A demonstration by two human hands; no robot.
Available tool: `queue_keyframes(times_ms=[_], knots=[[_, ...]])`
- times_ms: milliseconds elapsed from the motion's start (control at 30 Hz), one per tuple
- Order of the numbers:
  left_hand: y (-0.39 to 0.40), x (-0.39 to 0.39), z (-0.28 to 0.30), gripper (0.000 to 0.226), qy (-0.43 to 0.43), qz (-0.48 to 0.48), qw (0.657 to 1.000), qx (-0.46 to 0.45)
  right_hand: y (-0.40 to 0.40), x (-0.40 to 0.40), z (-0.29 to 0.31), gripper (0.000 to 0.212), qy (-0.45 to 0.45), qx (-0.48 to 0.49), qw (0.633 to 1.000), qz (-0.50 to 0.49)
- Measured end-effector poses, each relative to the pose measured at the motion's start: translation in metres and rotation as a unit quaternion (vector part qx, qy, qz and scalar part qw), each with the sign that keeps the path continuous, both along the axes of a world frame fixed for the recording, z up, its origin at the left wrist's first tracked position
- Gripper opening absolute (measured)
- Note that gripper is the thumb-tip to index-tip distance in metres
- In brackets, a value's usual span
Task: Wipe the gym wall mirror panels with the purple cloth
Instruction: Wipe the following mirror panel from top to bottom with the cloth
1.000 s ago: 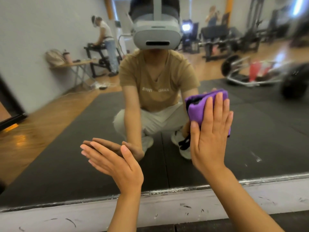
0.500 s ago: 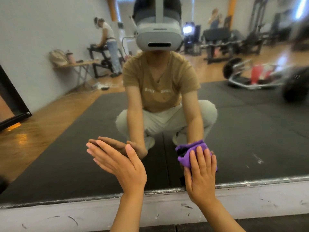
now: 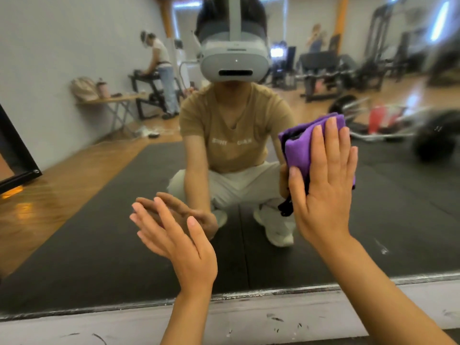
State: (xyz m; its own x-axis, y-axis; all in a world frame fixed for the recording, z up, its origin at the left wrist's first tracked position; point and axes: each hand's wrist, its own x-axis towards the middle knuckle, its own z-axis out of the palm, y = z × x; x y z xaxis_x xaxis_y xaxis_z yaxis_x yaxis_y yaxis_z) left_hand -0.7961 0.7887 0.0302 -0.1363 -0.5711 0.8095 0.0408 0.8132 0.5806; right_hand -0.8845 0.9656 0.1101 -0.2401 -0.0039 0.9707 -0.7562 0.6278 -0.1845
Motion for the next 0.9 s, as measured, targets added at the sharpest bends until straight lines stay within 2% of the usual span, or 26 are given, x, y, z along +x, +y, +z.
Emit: queue_keyframes(times_ms=[100,233,400,500,767,900], knots=[[0.0,-0.003,0.003,0.061,-0.007,0.011,1.0,0.009,-0.003,-0.002,0.022,0.056,0.015,-0.011,1.0,0.001],[0.002,-0.005,0.003,0.061,-0.001,0.024,1.0,0.009,-0.017,0.003,0.019,0.054,0.018,-0.028,0.999,-0.004],[0.007,-0.009,0.012,0.061,0.027,0.023,0.999,0.033,-0.016,0.009,-0.031,0.058,0.076,0.181,0.98,0.029],[0.008,-0.008,0.015,0.061,0.032,0.016,0.999,0.04,-0.005,0.005,-0.045,0.065,0.099,0.247,0.964,0.028],[0.013,0.008,0.04,0.06,-0.013,-0.024,0.998,-0.064,0.013,-0.004,-0.029,0.06,0.108,0.244,0.963,0.032],[0.011,0.013,0.056,0.06,-0.043,-0.023,0.996,-0.08,0.019,-0.003,-0.02,0.049,0.107,0.244,0.962,0.053]])
